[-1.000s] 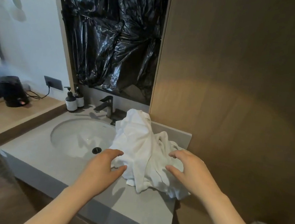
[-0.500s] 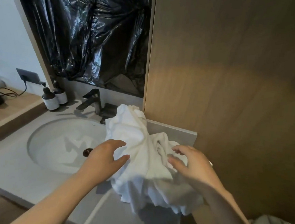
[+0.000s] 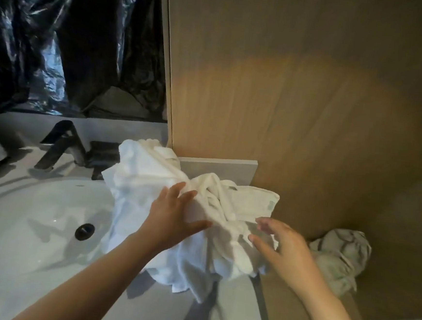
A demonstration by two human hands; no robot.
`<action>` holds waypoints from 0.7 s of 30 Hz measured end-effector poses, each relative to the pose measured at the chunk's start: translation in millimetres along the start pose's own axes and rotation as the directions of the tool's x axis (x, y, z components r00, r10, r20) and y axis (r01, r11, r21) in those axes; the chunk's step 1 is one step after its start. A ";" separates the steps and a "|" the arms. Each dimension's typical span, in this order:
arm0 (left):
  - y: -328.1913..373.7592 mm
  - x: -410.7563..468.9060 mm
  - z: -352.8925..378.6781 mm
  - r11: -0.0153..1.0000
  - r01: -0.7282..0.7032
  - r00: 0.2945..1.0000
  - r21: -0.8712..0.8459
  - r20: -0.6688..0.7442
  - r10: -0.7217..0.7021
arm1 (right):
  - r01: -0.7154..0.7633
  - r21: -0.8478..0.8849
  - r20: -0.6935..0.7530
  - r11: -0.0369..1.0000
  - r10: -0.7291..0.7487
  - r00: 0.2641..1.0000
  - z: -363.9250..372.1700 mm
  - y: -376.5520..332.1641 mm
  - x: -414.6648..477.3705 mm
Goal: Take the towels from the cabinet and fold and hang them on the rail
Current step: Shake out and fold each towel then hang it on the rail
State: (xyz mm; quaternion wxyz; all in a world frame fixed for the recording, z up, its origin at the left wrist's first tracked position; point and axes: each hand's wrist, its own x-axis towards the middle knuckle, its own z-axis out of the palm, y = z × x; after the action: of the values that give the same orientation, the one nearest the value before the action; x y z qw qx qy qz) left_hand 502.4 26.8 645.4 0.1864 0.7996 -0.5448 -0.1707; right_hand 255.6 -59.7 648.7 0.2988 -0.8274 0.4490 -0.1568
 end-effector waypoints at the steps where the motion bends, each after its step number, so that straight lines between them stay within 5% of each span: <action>1: -4.8 2.6 2.0 1.000 -0.018 1.000 0.011 0.005 0.018 | -0.028 0.008 -0.016 1.000 0.028 0.999 4.6 0.2 -4.6; 11: -24.2 8.0 14.2 0.993 -0.114 0.993 0.038 0.014 0.114 | -0.223 0.021 -0.017 0.975 0.223 0.975 58.5 -13.3 -33.5; 21: -29.5 9.5 18.5 0.992 -0.123 0.992 -0.003 -0.002 0.123 | -0.185 0.103 -0.081 0.977 0.194 0.978 69.6 -4.3 -33.0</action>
State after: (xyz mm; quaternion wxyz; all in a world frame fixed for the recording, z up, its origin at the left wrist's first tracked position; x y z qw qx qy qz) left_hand 520.8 25.7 614.3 0.1984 0.7643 -0.5927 -0.1589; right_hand 277.0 -5.7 598.0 0.3309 -0.7576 0.5310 -0.1860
